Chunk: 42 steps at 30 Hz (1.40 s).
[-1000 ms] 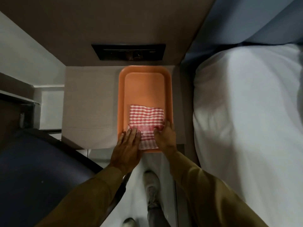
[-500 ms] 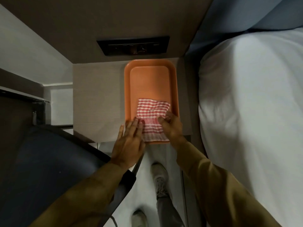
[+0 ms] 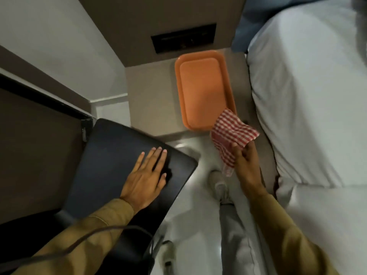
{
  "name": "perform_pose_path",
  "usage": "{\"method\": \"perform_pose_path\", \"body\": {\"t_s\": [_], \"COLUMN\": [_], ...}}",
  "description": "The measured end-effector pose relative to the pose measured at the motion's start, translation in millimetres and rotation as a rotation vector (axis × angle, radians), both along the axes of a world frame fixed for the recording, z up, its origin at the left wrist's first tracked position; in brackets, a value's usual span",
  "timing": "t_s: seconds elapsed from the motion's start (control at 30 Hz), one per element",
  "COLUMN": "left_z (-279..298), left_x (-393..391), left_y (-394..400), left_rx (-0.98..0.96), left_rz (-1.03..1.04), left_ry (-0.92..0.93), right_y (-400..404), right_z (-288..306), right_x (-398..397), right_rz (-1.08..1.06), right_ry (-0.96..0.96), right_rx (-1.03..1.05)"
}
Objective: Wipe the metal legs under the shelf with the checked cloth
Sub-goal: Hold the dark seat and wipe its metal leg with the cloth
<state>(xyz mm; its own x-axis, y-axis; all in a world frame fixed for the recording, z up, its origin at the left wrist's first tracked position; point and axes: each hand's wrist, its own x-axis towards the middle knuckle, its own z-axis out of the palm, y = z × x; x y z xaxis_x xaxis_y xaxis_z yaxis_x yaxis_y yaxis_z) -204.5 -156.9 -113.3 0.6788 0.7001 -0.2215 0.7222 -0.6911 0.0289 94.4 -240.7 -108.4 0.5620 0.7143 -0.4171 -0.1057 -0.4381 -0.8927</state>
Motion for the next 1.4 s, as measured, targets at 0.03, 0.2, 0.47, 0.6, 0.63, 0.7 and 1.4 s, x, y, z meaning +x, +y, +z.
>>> {"method": "perform_pose_path", "body": {"t_s": [0.03,0.2,0.47,0.6,0.63,0.7,1.4], "left_z": [1.5,-1.7,-36.2,-68.0,-72.3,-83.0,-124.9], "left_x": [-11.0,-52.5,-64.9,-72.0,-74.6,-79.6,-76.4], "left_y": [-10.7,-64.2,-132.6,-159.4,-161.6,-166.8,-180.1], "left_rx": [0.003,-0.020,-0.042,-0.047,-0.037,-0.024,0.020], "left_rz": [-0.026,-0.141,0.008,-0.127,-0.158,-0.220,-0.158], "left_ry": [0.009,0.056,-0.037,-0.025,-0.027,-0.032,-0.250], "right_y": [-22.7,-134.2,-297.3,-357.9,-367.0,-385.8,-353.8], "right_z": [1.5,-3.5,-68.1,-110.6,-118.3,-139.4,-166.7], "right_x": [-12.3,-85.1,-193.4,-234.4,-242.1,-256.9,-372.7], "right_rz": [-0.053,-0.268,-0.356,-0.352,-0.359,-0.346,-0.319], "right_ry": [0.012,0.076,0.105,0.141,0.146,0.130,0.306], "right_rx": [0.001,-0.075,-0.314,-0.432,-0.443,-0.481,-0.428]}}
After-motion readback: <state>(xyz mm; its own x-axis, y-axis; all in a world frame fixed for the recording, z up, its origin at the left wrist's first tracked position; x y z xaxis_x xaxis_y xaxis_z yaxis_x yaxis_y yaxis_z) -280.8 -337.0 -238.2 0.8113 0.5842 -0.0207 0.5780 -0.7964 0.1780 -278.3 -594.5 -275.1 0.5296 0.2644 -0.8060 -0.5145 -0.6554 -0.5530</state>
